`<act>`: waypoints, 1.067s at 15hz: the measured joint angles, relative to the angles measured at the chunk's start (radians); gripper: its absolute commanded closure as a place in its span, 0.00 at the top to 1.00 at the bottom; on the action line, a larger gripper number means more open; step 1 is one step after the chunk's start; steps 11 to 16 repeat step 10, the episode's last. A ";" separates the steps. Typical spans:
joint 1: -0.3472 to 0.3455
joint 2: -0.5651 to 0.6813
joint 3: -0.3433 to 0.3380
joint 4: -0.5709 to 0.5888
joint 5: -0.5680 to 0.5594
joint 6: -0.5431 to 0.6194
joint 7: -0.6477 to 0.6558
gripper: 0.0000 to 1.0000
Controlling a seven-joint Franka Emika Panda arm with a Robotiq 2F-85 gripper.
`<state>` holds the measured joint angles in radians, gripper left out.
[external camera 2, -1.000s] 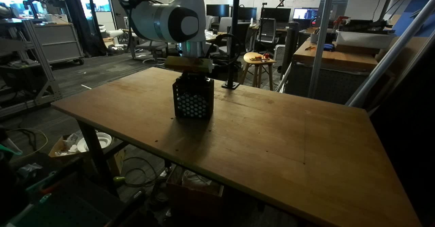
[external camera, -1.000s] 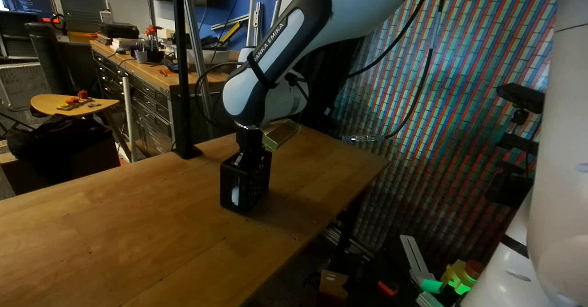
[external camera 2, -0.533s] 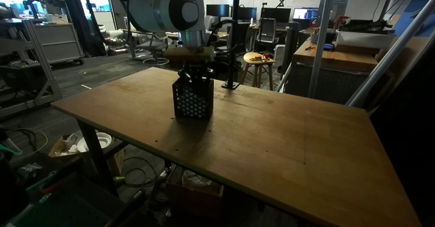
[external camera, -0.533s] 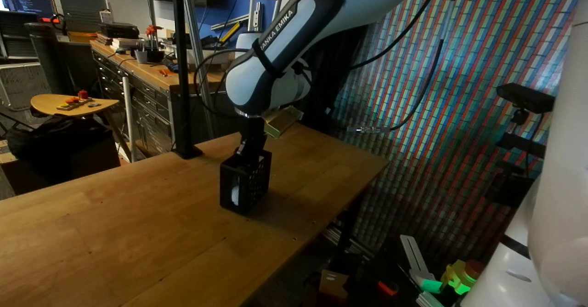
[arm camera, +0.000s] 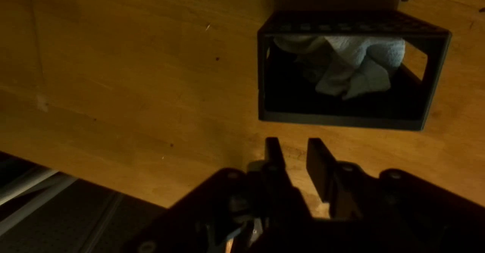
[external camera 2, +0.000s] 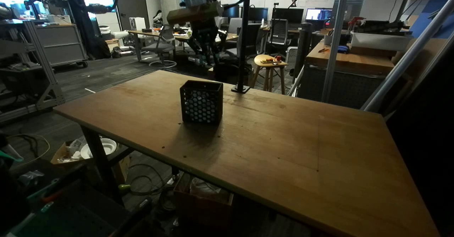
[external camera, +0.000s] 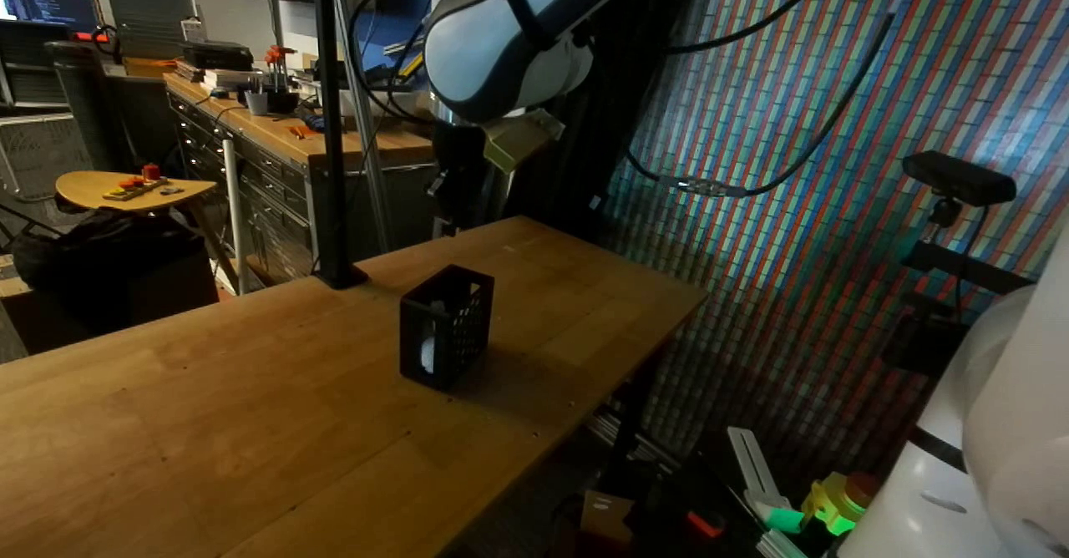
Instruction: Put the towel in the box
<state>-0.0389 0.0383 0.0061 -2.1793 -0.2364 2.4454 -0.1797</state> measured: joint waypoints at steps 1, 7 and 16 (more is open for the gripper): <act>0.000 -0.021 0.000 -0.001 -0.005 0.000 0.009 0.42; 0.000 -0.041 0.000 -0.012 -0.012 0.000 0.023 0.44; 0.000 -0.041 -0.001 -0.013 -0.012 0.000 0.024 0.44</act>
